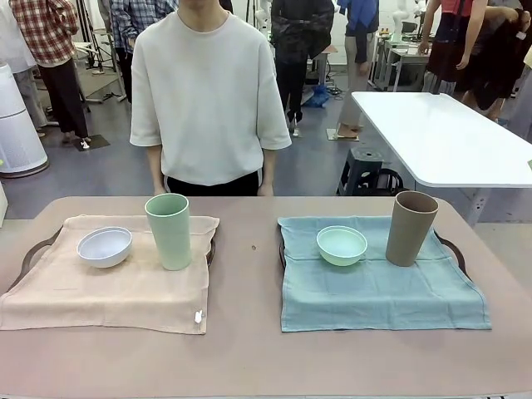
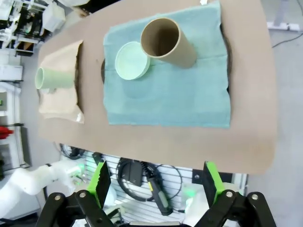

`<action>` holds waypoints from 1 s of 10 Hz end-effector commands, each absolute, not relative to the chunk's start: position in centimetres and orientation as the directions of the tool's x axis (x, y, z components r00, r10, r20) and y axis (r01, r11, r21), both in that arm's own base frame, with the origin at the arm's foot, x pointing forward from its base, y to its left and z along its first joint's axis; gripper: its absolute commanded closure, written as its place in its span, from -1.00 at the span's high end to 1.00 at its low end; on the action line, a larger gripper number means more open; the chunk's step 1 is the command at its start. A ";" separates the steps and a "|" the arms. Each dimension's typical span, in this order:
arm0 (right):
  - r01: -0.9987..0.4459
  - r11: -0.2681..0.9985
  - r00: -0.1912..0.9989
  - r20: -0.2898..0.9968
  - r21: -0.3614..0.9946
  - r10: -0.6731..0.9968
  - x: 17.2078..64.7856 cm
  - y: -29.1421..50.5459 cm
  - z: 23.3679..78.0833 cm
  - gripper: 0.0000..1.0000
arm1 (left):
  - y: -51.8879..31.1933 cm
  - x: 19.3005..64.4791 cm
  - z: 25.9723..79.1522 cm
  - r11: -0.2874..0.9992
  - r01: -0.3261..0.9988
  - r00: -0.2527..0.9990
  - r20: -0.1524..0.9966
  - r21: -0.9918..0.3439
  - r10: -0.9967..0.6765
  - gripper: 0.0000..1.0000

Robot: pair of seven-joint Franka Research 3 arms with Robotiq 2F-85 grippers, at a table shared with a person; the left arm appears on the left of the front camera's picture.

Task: Set up a tray with a mat and arrange the tableware.
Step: Place the Picnic Bowl and Reusable plastic cup back onto the Handle tray in front of the human's position.

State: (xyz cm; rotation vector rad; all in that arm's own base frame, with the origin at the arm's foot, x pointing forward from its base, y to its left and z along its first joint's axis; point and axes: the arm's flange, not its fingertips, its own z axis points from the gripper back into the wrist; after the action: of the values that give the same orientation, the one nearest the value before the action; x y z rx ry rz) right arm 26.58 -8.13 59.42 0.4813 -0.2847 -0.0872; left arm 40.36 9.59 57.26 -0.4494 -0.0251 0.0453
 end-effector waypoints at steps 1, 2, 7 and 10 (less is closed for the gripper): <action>0.070 0.720 0.973 0.110 0.691 -0.201 28.3 -13.1 60.2 1.00 | 11.5 39.6 57.8 0.811 -0.073 0.996 0.003 -0.580 0.091 1.00; 0.097 0.602 0.971 0.057 0.792 -0.232 28.2 -16.8 60.6 1.00 | 13.3 38.8 58.3 0.767 -0.084 0.992 0.017 -0.636 0.123 1.00; 0.079 0.159 0.965 -0.035 0.984 -0.260 26.1 -29.5 58.2 1.00 | 22.1 36.2 58.5 0.466 -0.049 0.987 0.030 -0.883 0.159 0.50; 0.048 0.015 0.977 -0.044 0.999 -0.207 25.7 -31.1 55.3 1.00 | 26.1 35.6 56.9 0.249 0.001 0.986 0.043 -0.968 0.163 0.50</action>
State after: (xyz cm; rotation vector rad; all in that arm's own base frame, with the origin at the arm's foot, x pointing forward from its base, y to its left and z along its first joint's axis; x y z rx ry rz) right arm 25.42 -29.72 55.20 1.5080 -0.1398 -0.2365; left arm 34.83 24.51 56.71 -1.2496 -0.1443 0.1378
